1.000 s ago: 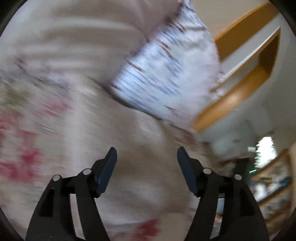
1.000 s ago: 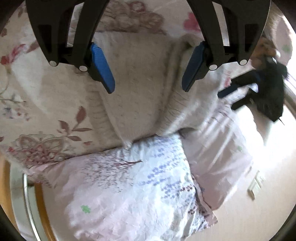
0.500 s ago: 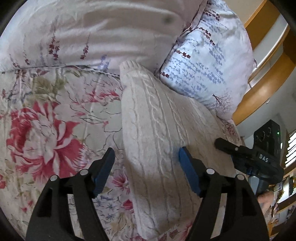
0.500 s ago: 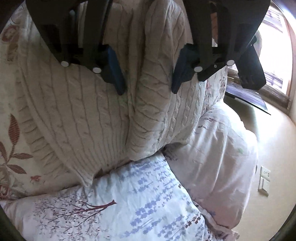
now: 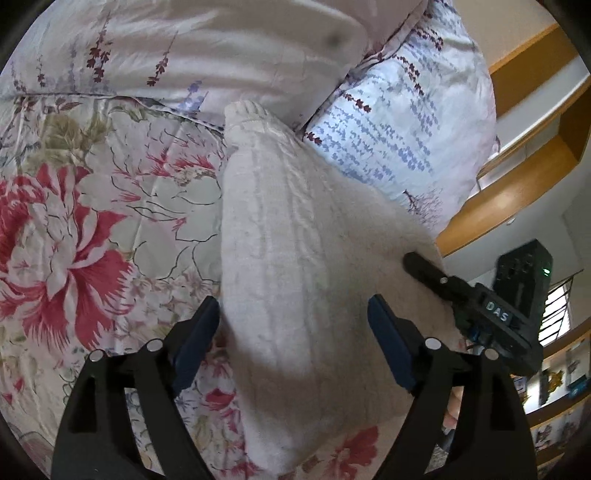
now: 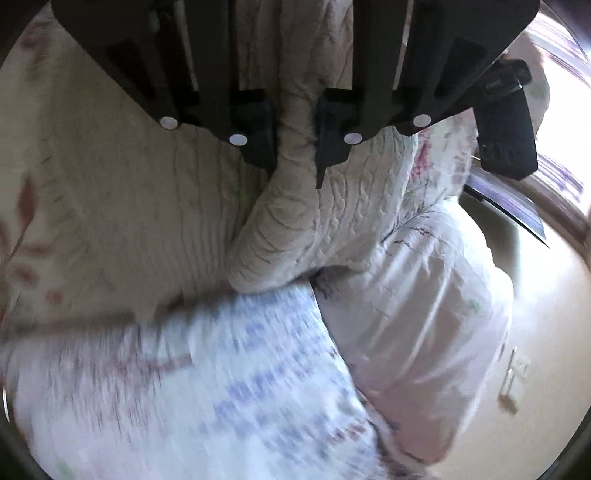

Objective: Fold small clothes

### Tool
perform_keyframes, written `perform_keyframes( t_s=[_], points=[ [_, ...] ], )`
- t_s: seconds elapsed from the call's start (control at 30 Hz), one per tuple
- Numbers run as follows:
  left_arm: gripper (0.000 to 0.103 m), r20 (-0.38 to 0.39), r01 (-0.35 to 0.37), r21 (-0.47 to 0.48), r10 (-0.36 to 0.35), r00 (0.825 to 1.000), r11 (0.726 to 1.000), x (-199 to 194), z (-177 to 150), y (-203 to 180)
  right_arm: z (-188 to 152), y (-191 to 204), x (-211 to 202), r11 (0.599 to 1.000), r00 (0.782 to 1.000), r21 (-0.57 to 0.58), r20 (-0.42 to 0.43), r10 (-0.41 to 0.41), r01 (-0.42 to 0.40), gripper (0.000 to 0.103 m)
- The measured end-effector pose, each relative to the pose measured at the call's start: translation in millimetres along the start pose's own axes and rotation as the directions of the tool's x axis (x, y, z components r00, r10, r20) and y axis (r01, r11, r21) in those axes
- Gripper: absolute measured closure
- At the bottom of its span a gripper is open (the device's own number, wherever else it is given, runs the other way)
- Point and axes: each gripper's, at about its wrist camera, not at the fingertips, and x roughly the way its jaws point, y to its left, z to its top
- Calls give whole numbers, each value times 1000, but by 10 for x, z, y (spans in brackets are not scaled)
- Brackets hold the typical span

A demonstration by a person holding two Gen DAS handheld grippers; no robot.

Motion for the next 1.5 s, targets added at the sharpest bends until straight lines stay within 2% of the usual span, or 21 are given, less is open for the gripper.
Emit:
perform_keyframes(
  t_s=[0.1,0.17,0.23,0.3,0.4,0.57,0.67,0.83,0.87,0.93,1.03,1.13,1.2,1.3,1.4,1.43,1.47,1.5],
  points=[
    [21,-1,11,7,-11,1000,1000,-19,-5,-49,84,80,-238,989,992,-100,67,-103,109,86],
    [21,-2,20,26,-20,1000,999,-21,-19,-113,125,56,-389,973,979,-137,111,-173,187,86],
    [21,-9,25,41,-25,1000,999,10,-26,-188,140,-40,-529,947,954,-153,151,-260,283,86],
    [21,-22,22,64,-20,1000,998,54,-50,-269,112,-249,-592,928,934,-134,142,-329,347,86],
    [21,-42,15,96,-11,999,995,148,-92,-372,-5,-572,-457,921,925,-87,57,-377,381,86],
    [21,-67,10,114,-3,998,993,259,-132,-432,-40,-680,-509,946,945,-44,82,-318,322,86],
    [21,-71,16,114,-7,997,993,296,-138,-443,-51,-684,-530,945,944,-54,83,-319,324,86],
    [21,-88,36,127,-25,996,991,328,-159,-465,-19,-758,-621,956,949,-8,117,-292,295,86],
    [22,-91,34,131,-22,996,991,338,-168,-470,-15,-779,-627,952,946,-1,113,-303,305,86],
    [22,-97,40,128,-28,995,991,355,-178,-473,-14,-903,-479,946,945,27,50,-324,323,85],
    [22,-98,52,116,-41,994,992,348,-191,-468,-42,-1039,-526,957,961,107,36,-276,271,76],
    [25,-105,72,102,-62,993,992,330,-202,-455,-106,-1041,-703,958,963,128,51,-265,257,59],
    [29,-110,88,91,-78,991,992,313,-217,-436,-193,-1068,-807,965,972,144,51,-230,221,56],
    [32,-113,96,83,-86,990,992,293,-255,-417,-346,-1147,-907,970,988,197,36,-153,143,56],
    [39,-123,105,70,-96,988,992,305,-285,-416,-463,-1198,-896,968,993,227,16,-115,109,58],
    [46,-126,110,66,-101,987,992,305,-294,-418,-490,-1198,-887,969,995,226,17,-103,96,73],
    [54,-131,121,61,-112,985,991,312,-303,-423,-507,-1188,-873,973,996,219,22,-86,79,78],
    [57,-133,120,59,-111,985,991,313,-310,-433,-501,-1149,-886,975,996,211,39,-83,73,82]
  ],
)
